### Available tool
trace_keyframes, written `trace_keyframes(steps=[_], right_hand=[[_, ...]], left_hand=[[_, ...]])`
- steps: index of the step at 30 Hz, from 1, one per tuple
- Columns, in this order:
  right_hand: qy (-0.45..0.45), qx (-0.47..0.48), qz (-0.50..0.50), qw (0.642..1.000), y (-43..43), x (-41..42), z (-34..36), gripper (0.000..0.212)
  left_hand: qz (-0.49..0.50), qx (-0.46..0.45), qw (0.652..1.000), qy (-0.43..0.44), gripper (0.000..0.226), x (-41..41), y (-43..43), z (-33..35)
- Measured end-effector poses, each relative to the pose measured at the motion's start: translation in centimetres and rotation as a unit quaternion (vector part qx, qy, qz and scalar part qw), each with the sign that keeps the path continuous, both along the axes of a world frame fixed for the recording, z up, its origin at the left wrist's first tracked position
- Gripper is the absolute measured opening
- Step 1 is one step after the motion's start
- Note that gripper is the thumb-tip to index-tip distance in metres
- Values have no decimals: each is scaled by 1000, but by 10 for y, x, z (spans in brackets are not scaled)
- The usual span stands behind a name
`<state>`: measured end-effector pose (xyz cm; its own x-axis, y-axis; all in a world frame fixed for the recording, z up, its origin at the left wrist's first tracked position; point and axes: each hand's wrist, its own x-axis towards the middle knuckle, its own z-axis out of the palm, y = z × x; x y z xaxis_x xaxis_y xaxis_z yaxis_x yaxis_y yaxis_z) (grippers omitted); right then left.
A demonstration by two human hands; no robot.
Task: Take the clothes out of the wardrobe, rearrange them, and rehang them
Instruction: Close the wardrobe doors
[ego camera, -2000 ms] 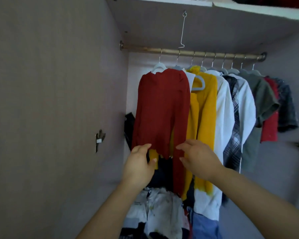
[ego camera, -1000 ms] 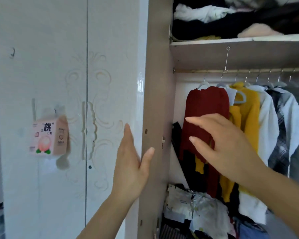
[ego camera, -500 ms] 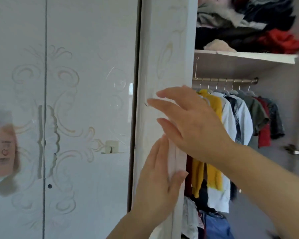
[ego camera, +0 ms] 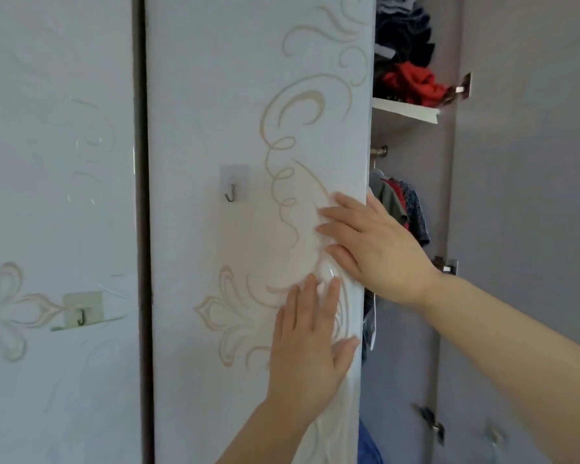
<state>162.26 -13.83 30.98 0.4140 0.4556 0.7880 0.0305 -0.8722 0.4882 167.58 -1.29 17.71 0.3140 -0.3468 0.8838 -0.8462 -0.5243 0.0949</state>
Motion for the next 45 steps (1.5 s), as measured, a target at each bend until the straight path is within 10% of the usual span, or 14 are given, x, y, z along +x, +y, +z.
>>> trace_keyframes(steps=[22,45], right_hand=[[-4,19,118,993,-151,180,-14,36],[107,160,164,968,-162,230,-20,32]], left_hand=[[245,67,967,9,65,142,-143,-9],[295,158,937,102,80,181,-163,6]])
